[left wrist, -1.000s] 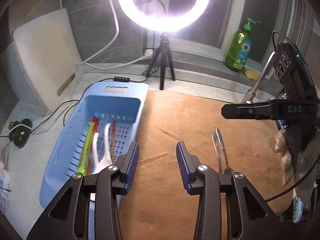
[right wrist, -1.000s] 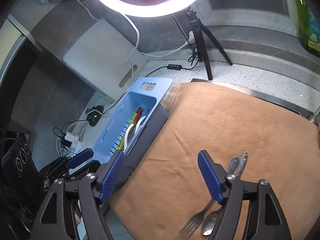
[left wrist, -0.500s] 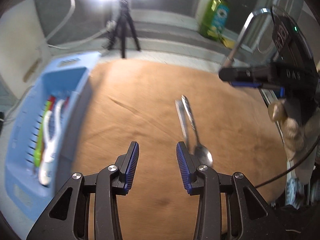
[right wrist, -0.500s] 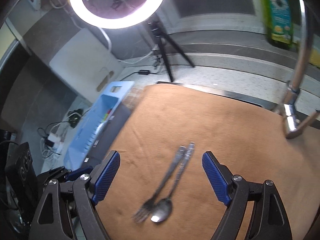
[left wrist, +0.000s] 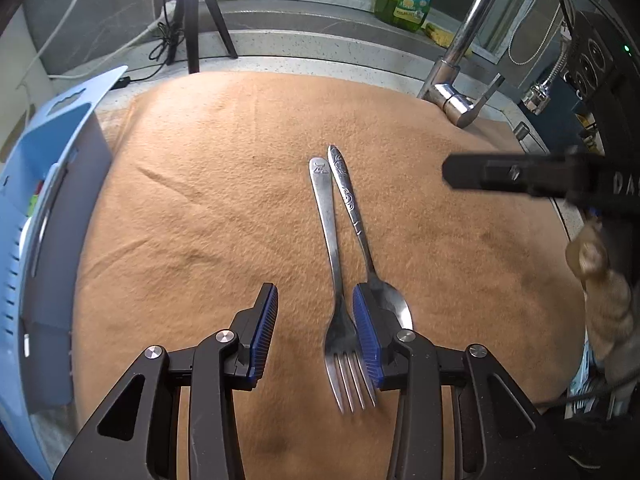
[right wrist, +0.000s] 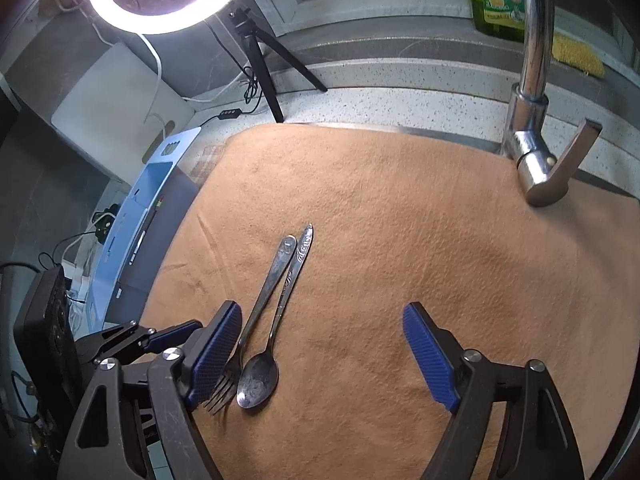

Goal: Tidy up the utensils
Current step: 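Move both tools back over the steel fork and spoon on the mat, then align both open tools over the steel fork beside the spoon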

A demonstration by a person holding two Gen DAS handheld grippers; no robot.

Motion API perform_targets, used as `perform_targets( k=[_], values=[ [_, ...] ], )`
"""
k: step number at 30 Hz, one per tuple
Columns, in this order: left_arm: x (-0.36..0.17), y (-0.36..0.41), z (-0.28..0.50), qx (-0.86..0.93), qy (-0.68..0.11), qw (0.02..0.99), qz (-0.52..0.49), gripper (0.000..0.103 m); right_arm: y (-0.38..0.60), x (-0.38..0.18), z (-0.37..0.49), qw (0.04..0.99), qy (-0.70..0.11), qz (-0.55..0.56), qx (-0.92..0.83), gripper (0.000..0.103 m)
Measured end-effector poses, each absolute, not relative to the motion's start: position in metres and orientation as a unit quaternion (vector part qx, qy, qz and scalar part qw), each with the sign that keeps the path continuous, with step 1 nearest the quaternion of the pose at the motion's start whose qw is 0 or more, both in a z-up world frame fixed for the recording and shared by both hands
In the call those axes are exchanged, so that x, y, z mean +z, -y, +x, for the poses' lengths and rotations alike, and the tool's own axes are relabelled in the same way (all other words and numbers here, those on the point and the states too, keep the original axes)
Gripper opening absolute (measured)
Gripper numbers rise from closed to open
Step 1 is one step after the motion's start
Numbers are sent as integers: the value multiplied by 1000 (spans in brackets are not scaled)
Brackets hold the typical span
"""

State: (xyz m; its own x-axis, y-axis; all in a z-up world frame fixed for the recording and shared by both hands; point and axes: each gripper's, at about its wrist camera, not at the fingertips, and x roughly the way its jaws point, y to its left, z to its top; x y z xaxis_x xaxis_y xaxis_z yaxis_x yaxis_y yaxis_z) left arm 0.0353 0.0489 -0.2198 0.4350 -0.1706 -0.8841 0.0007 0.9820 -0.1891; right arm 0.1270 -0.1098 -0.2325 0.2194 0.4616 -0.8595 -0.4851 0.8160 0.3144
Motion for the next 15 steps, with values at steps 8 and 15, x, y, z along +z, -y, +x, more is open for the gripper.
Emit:
perform_targets(
  k=[8,15],
  values=[
    [-231,-44,53,-69,-541,834,-88,32,108,-254,129,758,-583,24,292,43],
    [-235,-37,62,-64,-545,833,-66,26,99,-258,125,752,-588,26,297,42]
  ],
)
